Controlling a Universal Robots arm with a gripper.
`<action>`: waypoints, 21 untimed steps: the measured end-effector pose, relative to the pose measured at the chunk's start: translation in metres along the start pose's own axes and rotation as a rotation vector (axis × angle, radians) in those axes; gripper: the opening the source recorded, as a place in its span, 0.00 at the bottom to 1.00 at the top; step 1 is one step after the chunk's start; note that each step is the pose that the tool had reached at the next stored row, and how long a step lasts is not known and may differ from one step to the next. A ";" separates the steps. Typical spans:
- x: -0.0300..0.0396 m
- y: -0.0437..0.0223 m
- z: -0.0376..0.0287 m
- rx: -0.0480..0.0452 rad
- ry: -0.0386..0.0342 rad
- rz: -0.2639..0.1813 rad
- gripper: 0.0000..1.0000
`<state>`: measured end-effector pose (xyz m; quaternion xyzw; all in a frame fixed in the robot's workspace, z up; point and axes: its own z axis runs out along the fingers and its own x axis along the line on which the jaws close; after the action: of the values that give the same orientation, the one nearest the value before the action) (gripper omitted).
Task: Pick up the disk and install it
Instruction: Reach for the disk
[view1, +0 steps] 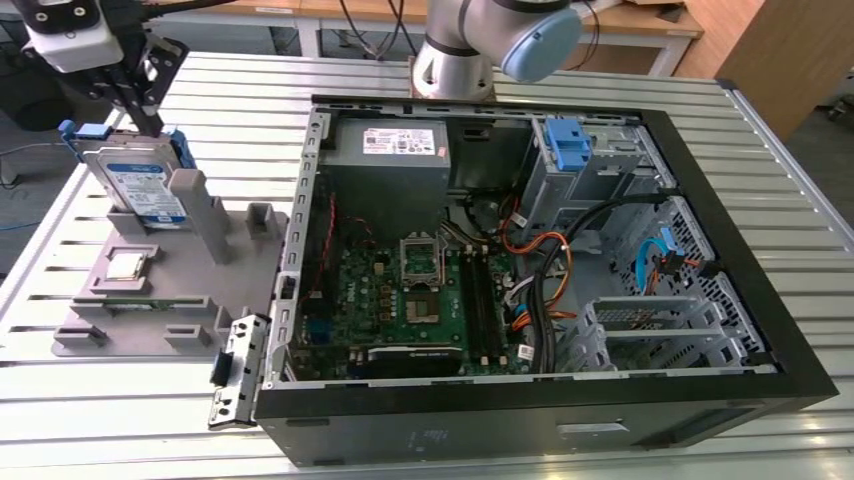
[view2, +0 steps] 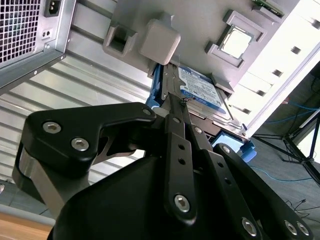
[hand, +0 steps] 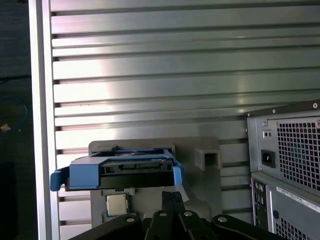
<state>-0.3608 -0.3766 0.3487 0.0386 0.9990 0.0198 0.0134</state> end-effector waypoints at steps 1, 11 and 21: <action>0.0007 0.0001 0.0001 0.0001 0.0001 0.000 0.10; 0.0150 0.0008 0.0016 -0.0002 0.0000 0.000 0.10; 0.0282 0.0039 0.0032 -0.0014 0.0002 0.000 0.10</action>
<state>-0.3886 -0.3704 0.3450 0.0386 0.9990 0.0205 0.0133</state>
